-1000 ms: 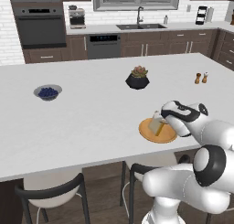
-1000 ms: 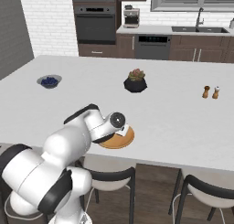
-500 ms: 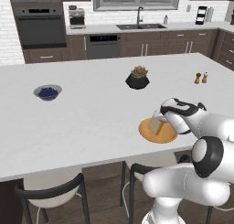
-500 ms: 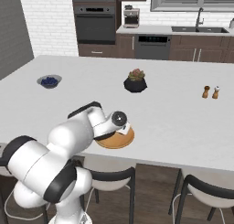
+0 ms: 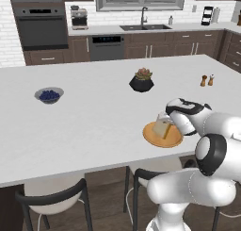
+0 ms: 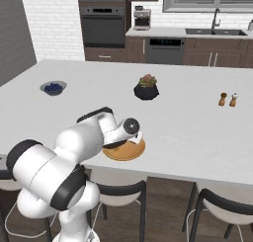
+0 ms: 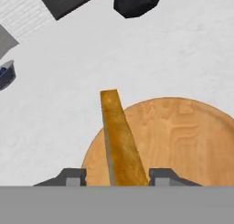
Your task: Start the toaster. Once the lever pops up, take the bread to the plate on the dining counter.
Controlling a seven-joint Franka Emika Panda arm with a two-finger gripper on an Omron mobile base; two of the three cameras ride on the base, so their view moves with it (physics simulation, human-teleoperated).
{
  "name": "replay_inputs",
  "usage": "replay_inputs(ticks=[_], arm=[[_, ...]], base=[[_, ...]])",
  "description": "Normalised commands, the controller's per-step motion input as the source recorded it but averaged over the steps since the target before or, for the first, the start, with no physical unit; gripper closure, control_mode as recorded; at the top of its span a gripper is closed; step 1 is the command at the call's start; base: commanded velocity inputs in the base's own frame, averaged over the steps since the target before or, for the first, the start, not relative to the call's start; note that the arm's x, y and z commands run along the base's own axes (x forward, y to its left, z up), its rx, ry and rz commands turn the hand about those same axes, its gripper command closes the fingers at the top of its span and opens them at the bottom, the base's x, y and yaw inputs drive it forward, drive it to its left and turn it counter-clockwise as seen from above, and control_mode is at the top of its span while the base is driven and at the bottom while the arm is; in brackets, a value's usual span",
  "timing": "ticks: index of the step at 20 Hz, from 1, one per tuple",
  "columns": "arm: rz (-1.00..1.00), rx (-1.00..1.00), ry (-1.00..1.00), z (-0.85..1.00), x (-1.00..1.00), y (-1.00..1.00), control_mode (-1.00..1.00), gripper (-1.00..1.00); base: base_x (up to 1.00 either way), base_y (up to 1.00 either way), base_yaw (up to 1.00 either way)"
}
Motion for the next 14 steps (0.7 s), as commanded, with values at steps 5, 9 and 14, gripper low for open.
replay_inputs(ticks=[5,9,14], arm=[[0.0,0.0,0.0,0.0,-0.01,-0.44,-1.0,-1.0],[0.0,-0.01,0.0,0.0,-0.02,-0.48,-1.0,-1.0],[0.0,-0.05,0.0,0.0,-0.11,-0.43,-1.0,-1.0]], base=[[0.0,0.0,0.0],[0.0,0.0,0.0],[0.0,0.0,0.0]])
